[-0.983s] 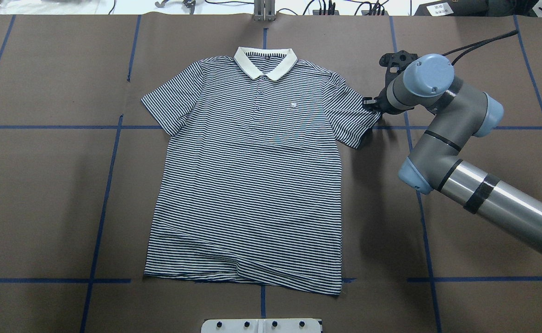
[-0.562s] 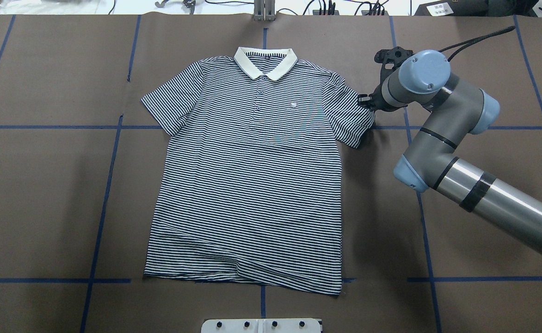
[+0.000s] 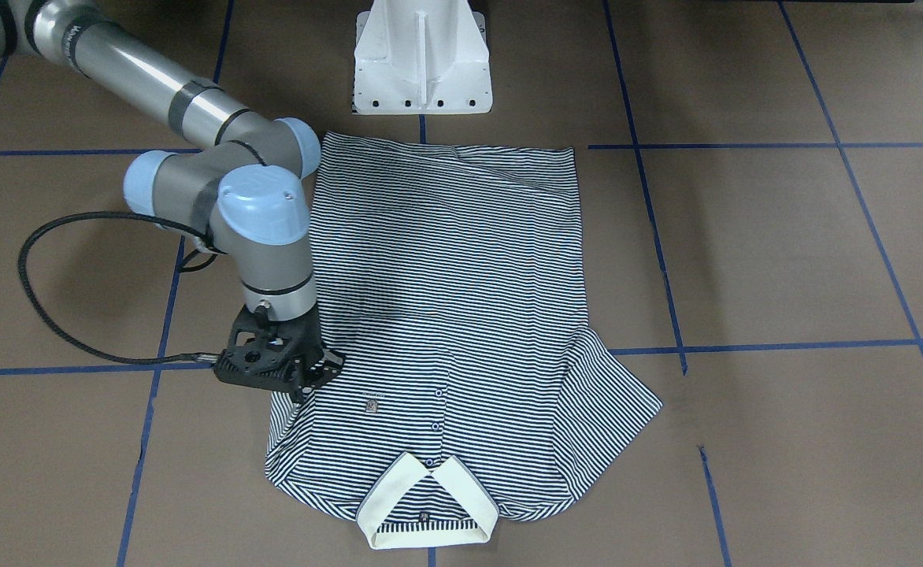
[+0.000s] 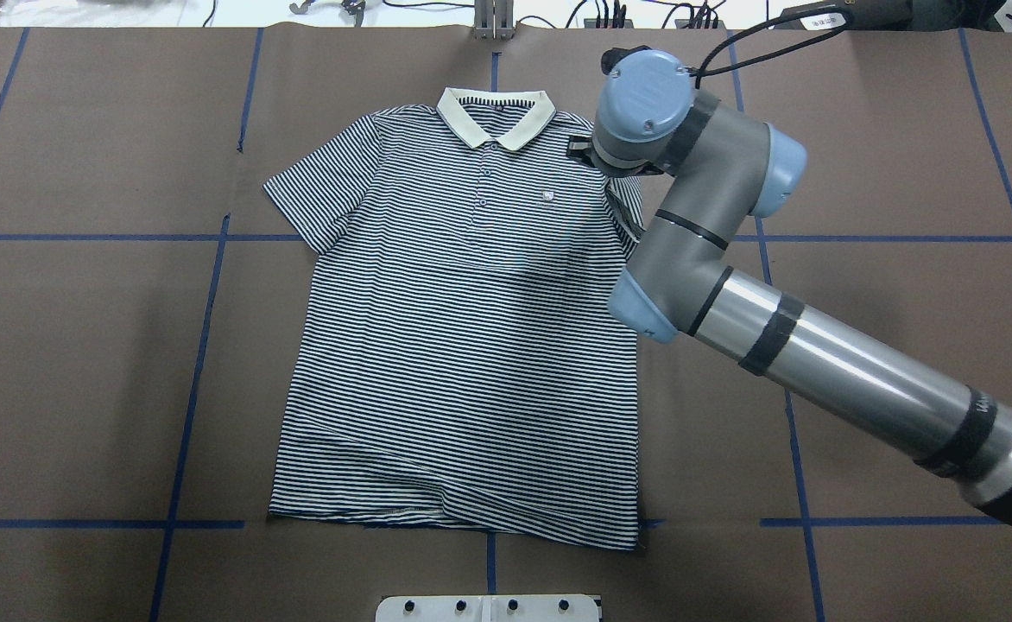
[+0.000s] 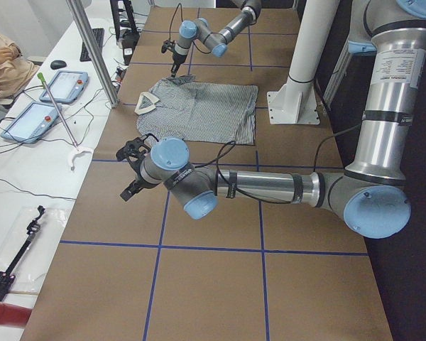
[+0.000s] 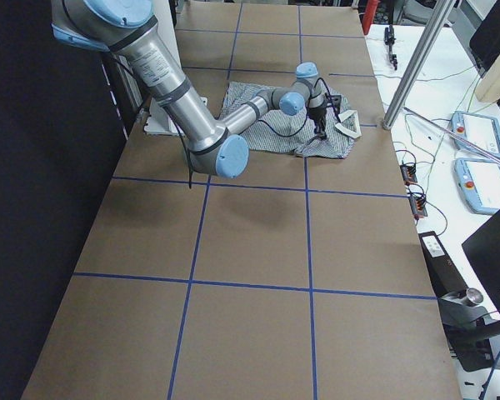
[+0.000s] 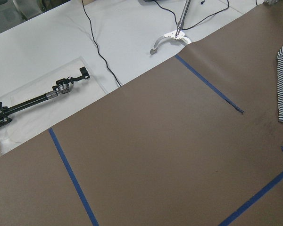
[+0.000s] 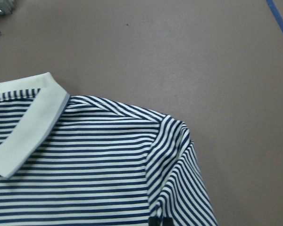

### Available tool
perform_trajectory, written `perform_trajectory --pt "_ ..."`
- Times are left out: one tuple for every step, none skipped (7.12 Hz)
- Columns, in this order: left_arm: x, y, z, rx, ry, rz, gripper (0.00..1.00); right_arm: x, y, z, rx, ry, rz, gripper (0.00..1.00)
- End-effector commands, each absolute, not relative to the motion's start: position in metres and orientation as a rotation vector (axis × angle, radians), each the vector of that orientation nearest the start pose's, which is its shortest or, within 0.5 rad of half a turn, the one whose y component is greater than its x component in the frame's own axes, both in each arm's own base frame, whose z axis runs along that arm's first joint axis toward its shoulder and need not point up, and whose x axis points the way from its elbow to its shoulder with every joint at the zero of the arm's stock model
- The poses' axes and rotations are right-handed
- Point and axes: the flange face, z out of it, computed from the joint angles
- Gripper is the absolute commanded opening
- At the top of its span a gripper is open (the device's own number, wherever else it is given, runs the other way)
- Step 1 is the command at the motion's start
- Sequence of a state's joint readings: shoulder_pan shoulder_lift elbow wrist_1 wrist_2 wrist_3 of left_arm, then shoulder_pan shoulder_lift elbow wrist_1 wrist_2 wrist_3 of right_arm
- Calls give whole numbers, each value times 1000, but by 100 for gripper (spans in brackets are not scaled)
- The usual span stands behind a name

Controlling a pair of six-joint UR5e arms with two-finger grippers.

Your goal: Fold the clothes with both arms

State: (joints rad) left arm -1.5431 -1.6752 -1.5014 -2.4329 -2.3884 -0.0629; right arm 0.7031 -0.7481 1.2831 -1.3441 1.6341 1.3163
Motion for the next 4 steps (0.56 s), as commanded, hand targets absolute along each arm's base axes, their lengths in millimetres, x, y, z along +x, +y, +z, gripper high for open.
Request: perform_trajectory --pt "-45 -553 537 806 798 334 100 -584 -609 208 314 -677 519 0" --pt "-45 -553 538 804 798 332 100 -589 -608 208 317 -671 513 0" --pt "-45 -553 538 804 798 332 100 -592 -605 208 330 -669 507 0" --pt "-45 -553 539 802 797 330 100 -595 -602 208 332 -669 498 65"
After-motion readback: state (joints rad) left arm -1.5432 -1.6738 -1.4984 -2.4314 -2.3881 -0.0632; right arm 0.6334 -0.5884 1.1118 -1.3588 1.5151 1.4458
